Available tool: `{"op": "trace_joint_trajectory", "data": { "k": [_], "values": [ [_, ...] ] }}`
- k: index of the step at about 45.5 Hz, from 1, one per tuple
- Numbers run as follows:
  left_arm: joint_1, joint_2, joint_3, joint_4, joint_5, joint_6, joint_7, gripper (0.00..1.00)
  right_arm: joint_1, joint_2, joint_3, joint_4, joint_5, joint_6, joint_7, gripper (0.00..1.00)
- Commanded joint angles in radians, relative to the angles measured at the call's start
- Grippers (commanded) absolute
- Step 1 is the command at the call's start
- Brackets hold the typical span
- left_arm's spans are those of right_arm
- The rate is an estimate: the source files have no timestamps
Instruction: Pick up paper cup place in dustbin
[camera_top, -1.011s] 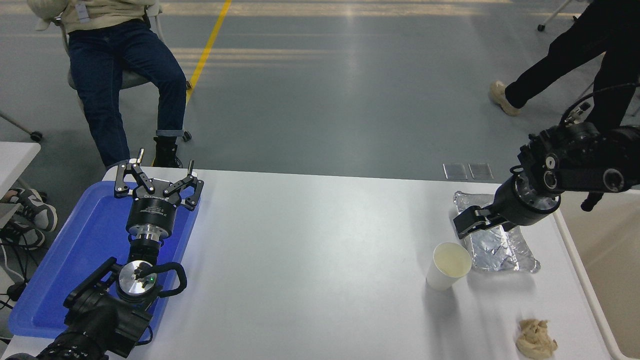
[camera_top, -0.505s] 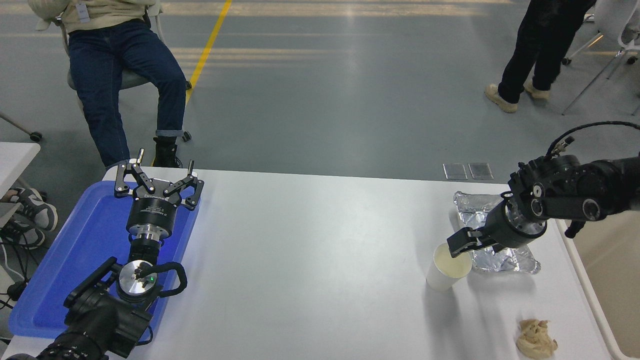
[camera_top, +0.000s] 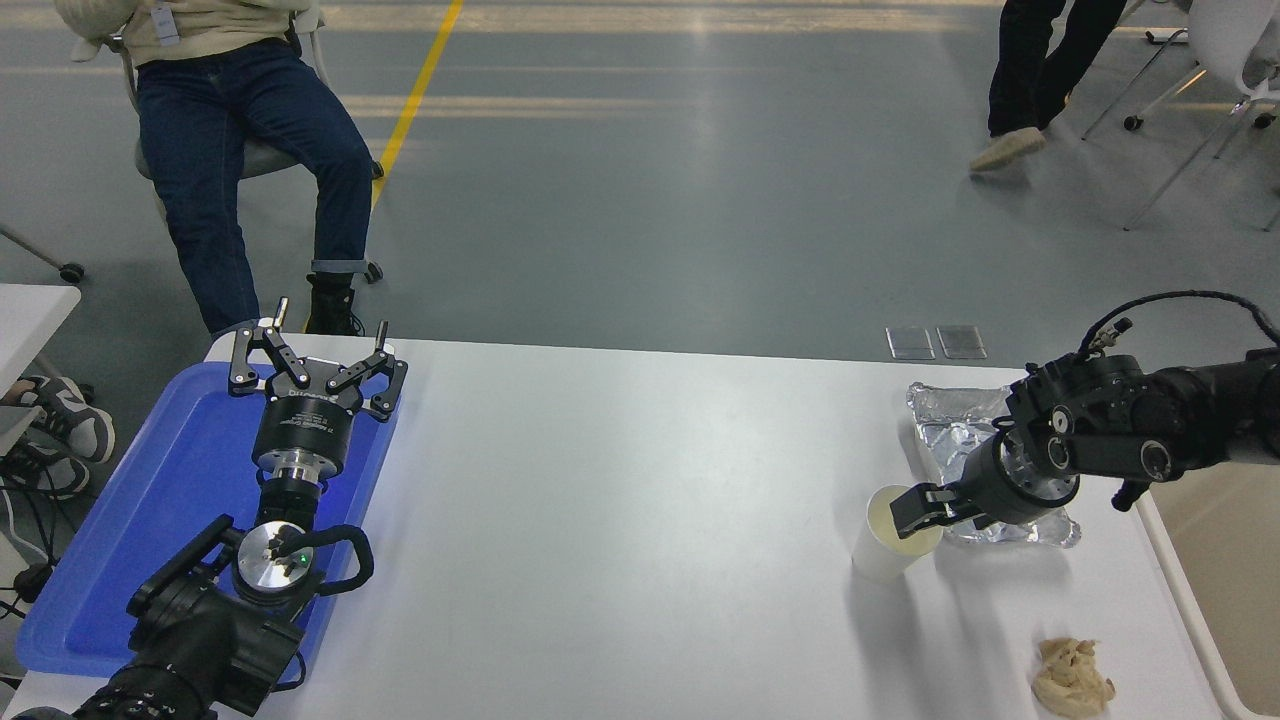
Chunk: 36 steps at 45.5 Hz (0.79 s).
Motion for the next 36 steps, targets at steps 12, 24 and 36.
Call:
{"op": "trace_joint_trajectory", "data": {
  "k": [12, 24, 36],
  "values": [
    [0.0, 0.0, 0.0, 0.0, 0.0, 0.0, 0.0, 1.0, -0.025, 0.014, 0.008, -0.016, -0.036, -0.004, 0.003, 0.0],
    [0.0, 0.0, 0.0, 0.0, 0.0, 0.0, 0.0, 1.0, -0.009, 0.012, 0.008, -0.01, -0.033, -0.004, 0.003, 0.0],
    [0.0, 0.0, 0.0, 0.0, 0.0, 0.0, 0.0, 1.0, 0.086, -0.029, -0.015, 0.057, -0.029, 0.01, 0.003, 0.0]
  ]
}}
